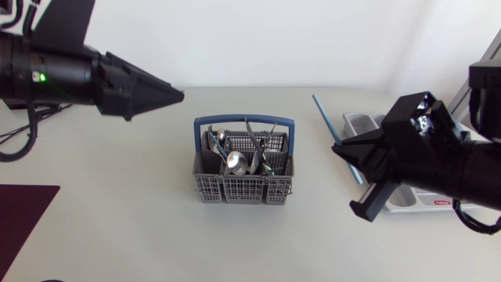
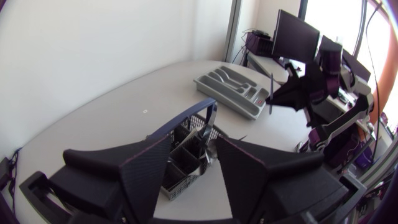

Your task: Sort the cutlery from the basket into the organizer compartments.

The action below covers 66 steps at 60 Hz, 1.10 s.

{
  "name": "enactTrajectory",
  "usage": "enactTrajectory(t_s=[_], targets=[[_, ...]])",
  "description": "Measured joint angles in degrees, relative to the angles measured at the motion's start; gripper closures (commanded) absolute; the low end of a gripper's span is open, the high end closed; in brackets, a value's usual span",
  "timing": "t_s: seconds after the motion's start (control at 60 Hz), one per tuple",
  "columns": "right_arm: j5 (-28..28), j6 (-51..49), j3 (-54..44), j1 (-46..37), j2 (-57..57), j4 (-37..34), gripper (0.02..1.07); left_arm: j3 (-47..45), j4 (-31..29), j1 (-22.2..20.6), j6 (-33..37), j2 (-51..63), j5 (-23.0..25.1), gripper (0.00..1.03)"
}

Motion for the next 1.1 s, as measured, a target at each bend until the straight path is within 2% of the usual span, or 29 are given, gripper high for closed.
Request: enactTrajectory(t_s=[0.083,0.283,0.517,0.617,0.783,1.1], targets=[[-1.73,0.22,-0.07,-4.85,0.26,-0.39,1.02,-4.61,1.81,-0.7,2.54,-1.46,-2.27,0.52],[-4.68,0.96,-0.11,-15.47,3.54,-0.26,1.02,-12.35,5.66,-2.89,6.62,-1.92,-4.11,0.52],[-8.68,1.25,-0.11,-25.75,8.2,-0.11,1.02,-21.64,15.91,-11.91,8.76,-1.92,-12.63,0.52],[-9.38,1.25,-0.11,-28.52,9.57,0.61,1.02,-25.68,20.24,-14.29,8.98,-1.75,-14.32,0.52],[-10.64,1.25,-0.09,-33.31,13.14,1.38,1.02,-27.76,25.44,-14.6,9.14,0.28,-15.39,0.52],[-10.54,1.25,3.19,-41.88,30.01,6.43,1.02,-29.92,32.63,-14.6,9.38,2.29,-15.63,0.53]])
